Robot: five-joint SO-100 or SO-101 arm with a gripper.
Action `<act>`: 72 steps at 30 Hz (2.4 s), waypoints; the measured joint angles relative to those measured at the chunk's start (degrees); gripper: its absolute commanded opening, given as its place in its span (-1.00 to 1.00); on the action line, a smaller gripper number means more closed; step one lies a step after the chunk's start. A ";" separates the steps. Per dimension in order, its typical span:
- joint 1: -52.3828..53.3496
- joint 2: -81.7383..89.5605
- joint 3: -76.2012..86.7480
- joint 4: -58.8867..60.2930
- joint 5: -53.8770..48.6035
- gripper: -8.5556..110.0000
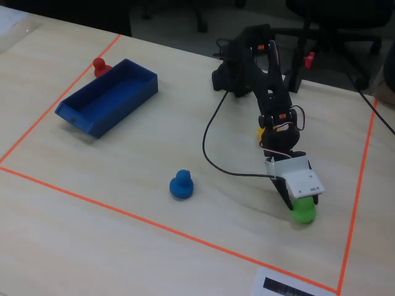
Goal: Grasp green duck and put it into box.
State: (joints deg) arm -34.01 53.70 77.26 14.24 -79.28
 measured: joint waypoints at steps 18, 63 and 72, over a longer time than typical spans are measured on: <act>2.81 17.84 1.05 12.04 3.60 -0.85; 93.16 56.78 42.80 17.49 -5.19 -0.85; 93.16 57.13 48.96 8.88 -6.33 -0.85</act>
State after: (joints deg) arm 59.15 110.83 126.21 23.12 -85.61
